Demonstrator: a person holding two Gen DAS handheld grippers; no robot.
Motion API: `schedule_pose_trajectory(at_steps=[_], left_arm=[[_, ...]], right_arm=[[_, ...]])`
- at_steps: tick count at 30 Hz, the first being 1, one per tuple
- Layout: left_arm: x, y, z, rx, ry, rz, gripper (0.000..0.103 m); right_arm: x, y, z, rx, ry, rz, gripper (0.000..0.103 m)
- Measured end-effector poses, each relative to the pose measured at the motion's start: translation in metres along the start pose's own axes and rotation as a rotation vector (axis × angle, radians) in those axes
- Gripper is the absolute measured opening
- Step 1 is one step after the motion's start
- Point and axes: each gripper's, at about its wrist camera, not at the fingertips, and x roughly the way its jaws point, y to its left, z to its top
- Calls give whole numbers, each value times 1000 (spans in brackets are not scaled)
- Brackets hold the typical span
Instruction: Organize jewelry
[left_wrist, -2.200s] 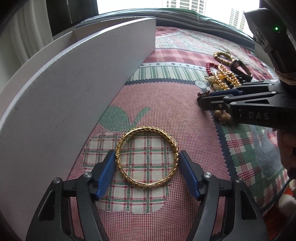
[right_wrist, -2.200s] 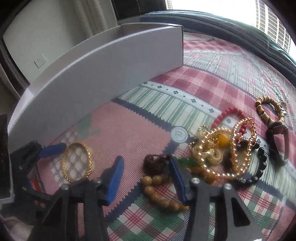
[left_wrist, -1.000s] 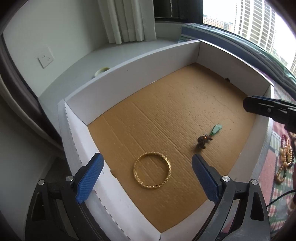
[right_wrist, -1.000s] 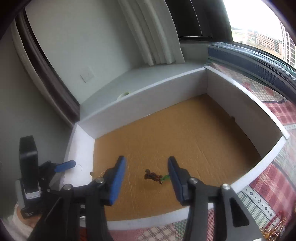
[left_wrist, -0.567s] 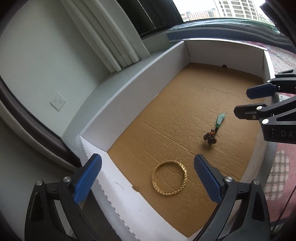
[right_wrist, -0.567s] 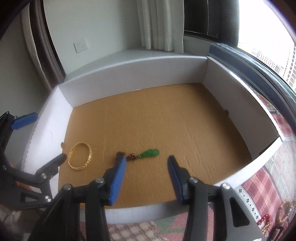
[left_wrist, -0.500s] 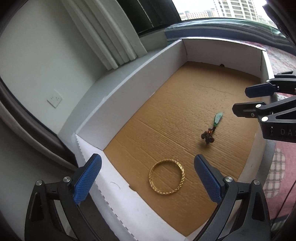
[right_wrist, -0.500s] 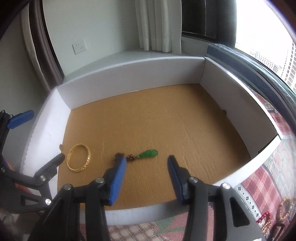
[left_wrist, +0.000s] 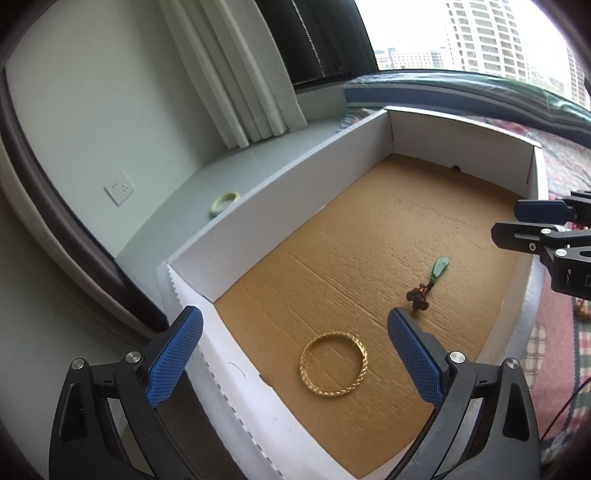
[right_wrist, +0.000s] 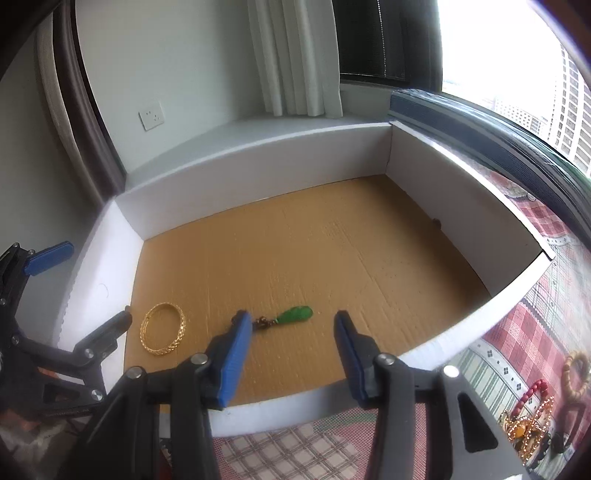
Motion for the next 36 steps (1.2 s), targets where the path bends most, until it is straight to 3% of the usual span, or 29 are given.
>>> schedule_pose_trajectory(at_steps=[2, 4, 5, 8, 14, 20, 24, 28, 36], left_arm=[[-16, 4, 1, -52, -54, -21, 101], [-29, 4, 5, -86, -95, -79, 102], [-36, 3, 5, -98, -111, -125, 102], [-56, -14, 6, -93, -141, -278, 102], [-91, -80, 0, 52, -141, -563, 102], [-101, -163, -22, 224, -34, -769, 102], [-93, -210, -44, 295, 29, -801, 102], [-80, -240, -64, 317, 72, -749, 102], [-45, -253, -89, 309, 201, -704, 102]], right_arm=[[-21, -2, -3, 19, -61, -10, 48], [-46, -4, -7, 29, -112, -35, 62], [-60, -6, -11, 34, -138, -54, 71], [-97, -14, -29, 49, -181, -110, 84], [-154, -40, -88, 78, -202, -307, 92], [-193, -76, -164, 201, -150, -467, 92], [-197, -97, -216, 324, -102, -537, 92], [-196, -115, -264, 443, -48, -589, 92], [-187, -124, -291, 498, 5, -667, 92]])
